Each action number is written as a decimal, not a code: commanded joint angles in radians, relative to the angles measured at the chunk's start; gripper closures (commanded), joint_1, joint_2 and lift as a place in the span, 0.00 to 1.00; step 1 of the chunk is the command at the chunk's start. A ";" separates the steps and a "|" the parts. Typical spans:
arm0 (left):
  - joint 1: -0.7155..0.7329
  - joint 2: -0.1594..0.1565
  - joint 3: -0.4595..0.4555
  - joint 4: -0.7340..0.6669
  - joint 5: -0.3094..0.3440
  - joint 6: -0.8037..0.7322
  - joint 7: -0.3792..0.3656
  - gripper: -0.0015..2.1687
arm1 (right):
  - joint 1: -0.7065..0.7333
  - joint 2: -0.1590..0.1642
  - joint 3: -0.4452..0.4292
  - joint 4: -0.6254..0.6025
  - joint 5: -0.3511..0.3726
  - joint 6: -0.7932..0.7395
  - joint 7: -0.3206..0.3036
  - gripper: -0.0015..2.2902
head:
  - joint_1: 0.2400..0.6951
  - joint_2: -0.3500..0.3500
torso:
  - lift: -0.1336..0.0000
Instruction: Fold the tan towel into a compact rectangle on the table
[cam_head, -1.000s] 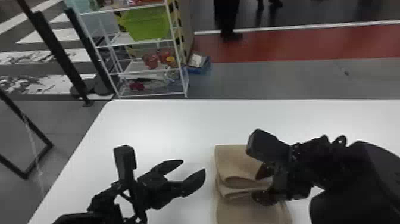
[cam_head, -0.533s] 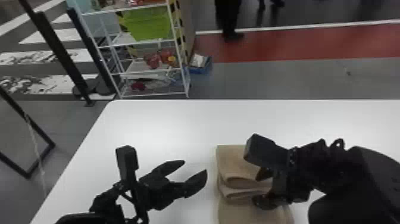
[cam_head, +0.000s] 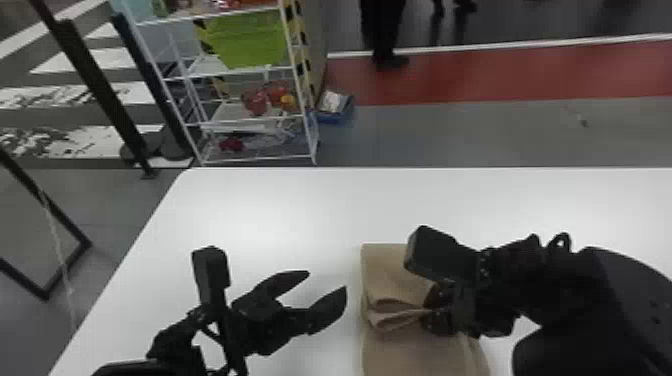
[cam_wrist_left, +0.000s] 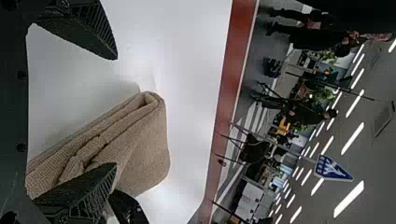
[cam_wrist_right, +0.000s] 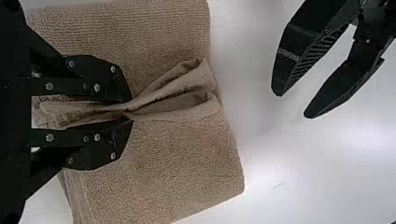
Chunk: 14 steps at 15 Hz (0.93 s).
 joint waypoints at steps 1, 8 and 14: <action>0.007 -0.007 -0.001 -0.004 0.000 0.000 0.000 0.03 | -0.002 0.001 0.000 0.000 -0.007 0.000 -0.003 0.42 | 1.00 0.77 | 0.08; 0.020 -0.007 0.000 -0.025 0.000 0.000 -0.003 0.03 | 0.008 0.007 -0.040 -0.011 -0.026 -0.012 -0.038 0.50 | 1.00 0.77 | 0.08; 0.031 -0.007 0.011 -0.041 0.000 0.003 -0.014 0.03 | -0.005 0.038 -0.103 -0.025 -0.101 0.003 -0.110 0.50 | 1.00 0.76 | 0.08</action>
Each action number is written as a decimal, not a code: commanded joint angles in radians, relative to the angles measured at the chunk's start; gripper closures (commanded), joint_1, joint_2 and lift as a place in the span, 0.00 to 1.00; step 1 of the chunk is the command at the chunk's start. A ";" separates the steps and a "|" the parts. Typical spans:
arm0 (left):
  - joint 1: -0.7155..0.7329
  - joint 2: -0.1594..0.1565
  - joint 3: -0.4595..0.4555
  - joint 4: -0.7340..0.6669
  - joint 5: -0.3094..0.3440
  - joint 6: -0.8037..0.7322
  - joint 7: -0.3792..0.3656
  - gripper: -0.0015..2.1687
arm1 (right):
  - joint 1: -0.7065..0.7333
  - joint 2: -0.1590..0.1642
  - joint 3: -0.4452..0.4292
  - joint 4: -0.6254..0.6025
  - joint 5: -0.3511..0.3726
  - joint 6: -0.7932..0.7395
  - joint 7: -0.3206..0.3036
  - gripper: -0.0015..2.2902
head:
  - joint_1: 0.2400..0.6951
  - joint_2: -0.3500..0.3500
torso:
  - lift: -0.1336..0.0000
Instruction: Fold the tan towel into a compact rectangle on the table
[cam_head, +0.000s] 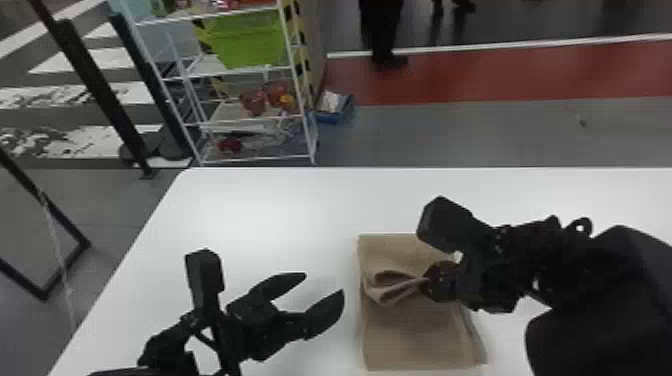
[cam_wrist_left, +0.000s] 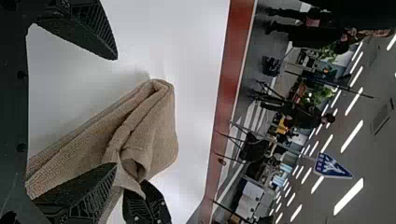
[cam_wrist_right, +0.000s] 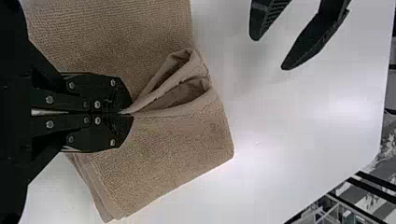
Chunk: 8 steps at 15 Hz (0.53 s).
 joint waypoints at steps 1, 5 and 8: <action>0.005 -0.007 0.005 -0.001 0.000 -0.003 -0.007 0.03 | -0.014 0.023 -0.033 -0.004 -0.042 0.013 -0.042 0.50 | 1.00 0.76 | 0.08; 0.014 -0.007 0.004 0.002 0.005 -0.003 -0.024 0.03 | -0.049 0.046 -0.076 -0.003 -0.089 0.028 -0.143 0.50 | 1.00 0.76 | 0.08; -0.009 -0.007 -0.051 0.027 -0.012 -0.073 0.049 0.03 | -0.054 0.068 -0.092 -0.003 -0.128 0.052 -0.166 0.50 | 1.00 0.74 | 0.08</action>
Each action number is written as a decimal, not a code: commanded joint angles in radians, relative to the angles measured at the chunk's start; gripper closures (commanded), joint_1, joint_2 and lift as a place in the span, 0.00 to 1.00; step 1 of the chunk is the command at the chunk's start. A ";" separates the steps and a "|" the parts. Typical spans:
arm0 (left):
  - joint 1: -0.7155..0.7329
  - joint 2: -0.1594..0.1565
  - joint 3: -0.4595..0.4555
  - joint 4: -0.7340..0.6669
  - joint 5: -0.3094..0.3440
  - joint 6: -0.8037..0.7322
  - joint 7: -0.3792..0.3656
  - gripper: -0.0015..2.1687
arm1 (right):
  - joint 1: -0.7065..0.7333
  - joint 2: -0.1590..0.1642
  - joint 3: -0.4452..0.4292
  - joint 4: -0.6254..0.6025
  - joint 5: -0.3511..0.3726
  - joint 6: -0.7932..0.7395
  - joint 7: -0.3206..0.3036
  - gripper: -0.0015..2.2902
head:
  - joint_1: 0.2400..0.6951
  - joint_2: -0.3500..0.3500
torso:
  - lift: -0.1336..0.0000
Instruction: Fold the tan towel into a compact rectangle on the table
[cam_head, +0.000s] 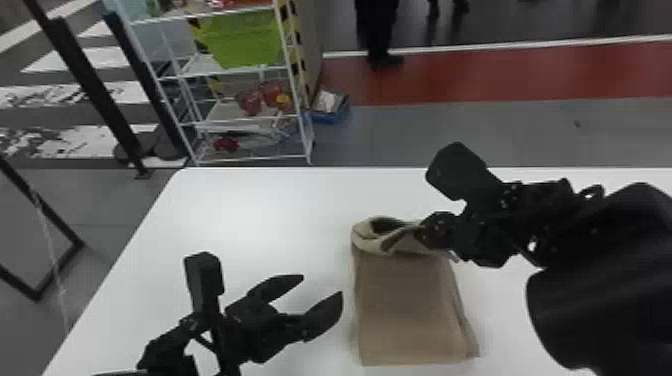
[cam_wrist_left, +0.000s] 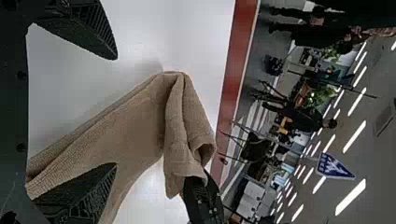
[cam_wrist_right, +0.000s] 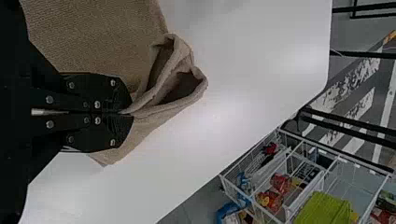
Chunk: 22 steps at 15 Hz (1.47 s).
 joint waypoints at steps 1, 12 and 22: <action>-0.030 -0.007 -0.049 0.050 -0.041 -0.139 0.049 0.03 | -0.003 0.008 -0.005 -0.002 -0.024 0.023 -0.009 0.50 | 1.00 0.73 | 0.08; -0.179 -0.007 -0.187 0.281 -0.277 -0.363 0.167 0.03 | -0.040 0.070 -0.031 -0.018 -0.067 0.072 -0.043 0.50 | 1.00 0.69 | 0.08; -0.277 -0.007 -0.175 0.424 -0.324 -0.391 0.221 0.03 | -0.032 0.033 -0.060 -0.110 -0.131 0.140 -0.052 0.50 | 1.00 0.67 | 0.08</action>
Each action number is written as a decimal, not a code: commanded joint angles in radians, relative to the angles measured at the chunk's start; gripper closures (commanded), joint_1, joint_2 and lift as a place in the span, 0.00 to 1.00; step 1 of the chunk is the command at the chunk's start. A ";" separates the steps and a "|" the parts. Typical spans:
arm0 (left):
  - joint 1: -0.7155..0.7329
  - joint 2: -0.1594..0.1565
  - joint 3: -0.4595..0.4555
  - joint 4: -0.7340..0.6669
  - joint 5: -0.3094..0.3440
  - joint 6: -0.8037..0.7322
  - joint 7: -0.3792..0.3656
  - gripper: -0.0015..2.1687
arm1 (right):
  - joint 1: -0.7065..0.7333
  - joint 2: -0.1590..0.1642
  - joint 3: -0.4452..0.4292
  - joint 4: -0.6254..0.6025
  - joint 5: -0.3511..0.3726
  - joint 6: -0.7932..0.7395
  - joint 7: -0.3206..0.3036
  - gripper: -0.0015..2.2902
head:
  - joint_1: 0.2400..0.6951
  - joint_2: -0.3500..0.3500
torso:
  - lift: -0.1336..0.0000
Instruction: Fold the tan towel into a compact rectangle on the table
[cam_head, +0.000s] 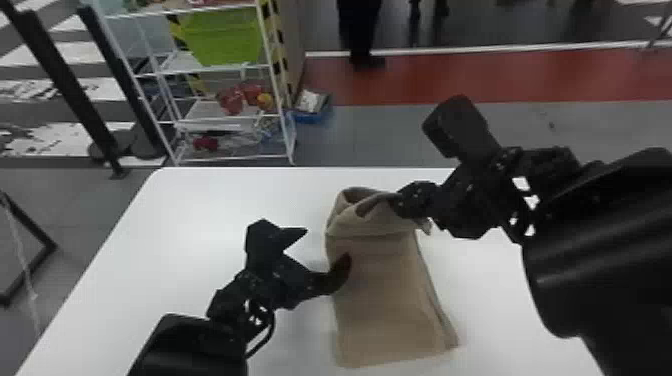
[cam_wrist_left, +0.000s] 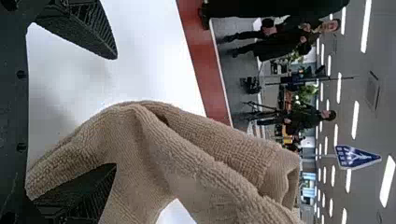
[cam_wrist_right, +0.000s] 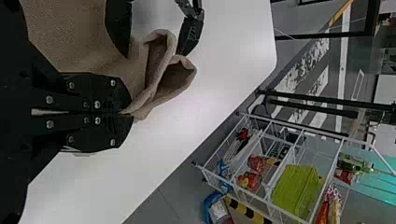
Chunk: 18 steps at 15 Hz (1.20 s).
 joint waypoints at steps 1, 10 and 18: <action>-0.021 -0.007 0.007 0.019 0.004 -0.004 0.004 0.03 | 0.008 -0.010 0.000 -0.025 -0.012 0.012 0.000 0.50 | 1.00 0.68 | 0.08; -0.028 -0.007 0.043 0.047 0.007 -0.014 -0.016 0.03 | 0.121 -0.110 -0.004 -0.183 -0.053 0.076 0.005 0.50 | 1.00 0.68 | 0.08; 0.074 -0.007 0.051 -0.068 0.013 -0.008 -0.039 0.03 | 0.106 -0.107 -0.038 -0.206 -0.087 0.088 -0.026 0.50 | 1.00 0.68 | 0.08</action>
